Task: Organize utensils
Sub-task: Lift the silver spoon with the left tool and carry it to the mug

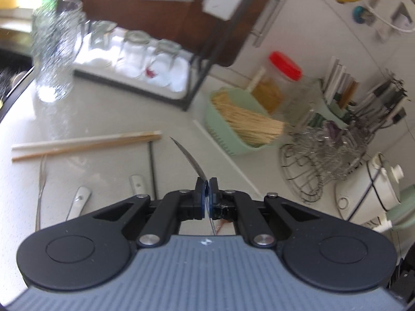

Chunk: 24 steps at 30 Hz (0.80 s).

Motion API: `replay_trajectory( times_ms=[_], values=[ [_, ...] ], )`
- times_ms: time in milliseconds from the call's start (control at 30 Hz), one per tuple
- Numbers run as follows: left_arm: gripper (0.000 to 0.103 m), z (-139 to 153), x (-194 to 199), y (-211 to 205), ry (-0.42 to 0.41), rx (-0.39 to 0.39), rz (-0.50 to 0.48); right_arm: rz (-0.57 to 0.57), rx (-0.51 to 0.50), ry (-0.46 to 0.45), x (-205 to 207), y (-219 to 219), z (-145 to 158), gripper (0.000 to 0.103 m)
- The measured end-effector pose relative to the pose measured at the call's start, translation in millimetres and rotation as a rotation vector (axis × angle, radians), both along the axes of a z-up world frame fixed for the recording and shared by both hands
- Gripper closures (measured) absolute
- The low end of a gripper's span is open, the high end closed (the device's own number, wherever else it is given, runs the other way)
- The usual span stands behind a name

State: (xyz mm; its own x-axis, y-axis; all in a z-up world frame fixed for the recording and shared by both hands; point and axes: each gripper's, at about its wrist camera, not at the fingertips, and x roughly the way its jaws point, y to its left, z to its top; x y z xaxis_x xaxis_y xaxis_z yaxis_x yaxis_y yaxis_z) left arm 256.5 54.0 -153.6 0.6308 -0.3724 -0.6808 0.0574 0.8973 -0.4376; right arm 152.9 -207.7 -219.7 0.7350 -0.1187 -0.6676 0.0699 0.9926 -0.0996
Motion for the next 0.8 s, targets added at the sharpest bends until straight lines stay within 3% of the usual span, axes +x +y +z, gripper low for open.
replay_trajectory(
  times_ms=[433,800],
  values=[
    [0.1,75.1,-1.9,-39.6,-0.174,-0.006,-0.115,0.002,0.001,0.002,0.5,1.7,0.2,0.011],
    [0.1,130.6,-10.7,-85.7,-0.354,-0.041,-0.286,-0.002,0.023,0.003,0.1,-1.5,0.8,0.011]
  ],
)
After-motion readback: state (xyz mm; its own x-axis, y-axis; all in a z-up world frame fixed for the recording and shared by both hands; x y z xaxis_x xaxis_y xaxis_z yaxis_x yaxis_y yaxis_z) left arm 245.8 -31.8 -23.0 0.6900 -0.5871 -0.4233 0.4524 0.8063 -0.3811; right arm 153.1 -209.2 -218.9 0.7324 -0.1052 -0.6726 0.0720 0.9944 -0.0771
